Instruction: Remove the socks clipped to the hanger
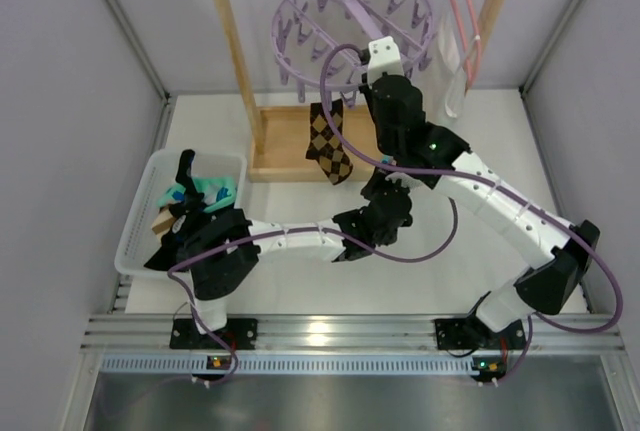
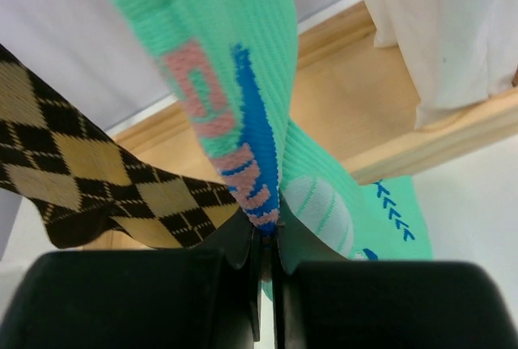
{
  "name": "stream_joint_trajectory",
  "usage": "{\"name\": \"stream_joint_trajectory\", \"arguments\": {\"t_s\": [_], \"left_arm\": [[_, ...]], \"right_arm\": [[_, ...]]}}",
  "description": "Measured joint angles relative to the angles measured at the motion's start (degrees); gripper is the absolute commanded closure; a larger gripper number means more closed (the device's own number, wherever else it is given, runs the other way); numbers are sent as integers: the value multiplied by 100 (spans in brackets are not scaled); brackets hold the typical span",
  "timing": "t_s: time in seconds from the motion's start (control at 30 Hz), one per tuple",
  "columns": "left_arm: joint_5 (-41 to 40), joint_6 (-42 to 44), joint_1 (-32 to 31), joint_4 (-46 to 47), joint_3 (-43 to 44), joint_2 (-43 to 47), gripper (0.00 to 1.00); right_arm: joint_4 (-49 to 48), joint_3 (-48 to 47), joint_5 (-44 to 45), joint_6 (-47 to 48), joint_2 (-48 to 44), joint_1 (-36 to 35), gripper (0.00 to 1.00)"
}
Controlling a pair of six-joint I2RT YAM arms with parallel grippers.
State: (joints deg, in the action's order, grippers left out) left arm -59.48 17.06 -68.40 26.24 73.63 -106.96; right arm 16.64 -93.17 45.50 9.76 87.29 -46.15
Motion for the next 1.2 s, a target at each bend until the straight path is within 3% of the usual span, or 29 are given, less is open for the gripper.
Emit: {"name": "stream_joint_trajectory", "arguments": {"t_s": [0.13,0.17,0.2,0.3,0.6,0.7,0.8,0.97,1.2], "left_arm": [[120,-289,0,-87,-352,131,100],[118,-356,0,-114,-409,160,100],[111,-426,0,-151,-485,214,100],[17,-831,-2,-551,-863,660,100],[-210,-3082,212,-3362,-1550,3292,100],[-205,-3637,328,-4328,-1565,4157,100],[-118,-3921,660,-5128,-1458,4868,100],[415,-3748,2393,-6022,-520,5016,100],[1394,-3143,4605,-6524,1237,4205,100]], "right_arm": [[-2,7,-214,-140,-103,48,97],[2,7,-254,-173,-105,63,88],[15,7,-306,-201,-105,85,71],[57,26,-505,-378,-111,164,41],[223,1104,-1314,-951,-1137,321,7],[297,1683,-1720,-1235,-1921,321,1],[341,2168,-1998,-1475,-2675,321,1],[341,2763,-2280,-1810,-3659,321,1],[439,3001,-2317,-1952,-3945,321,0]]}}
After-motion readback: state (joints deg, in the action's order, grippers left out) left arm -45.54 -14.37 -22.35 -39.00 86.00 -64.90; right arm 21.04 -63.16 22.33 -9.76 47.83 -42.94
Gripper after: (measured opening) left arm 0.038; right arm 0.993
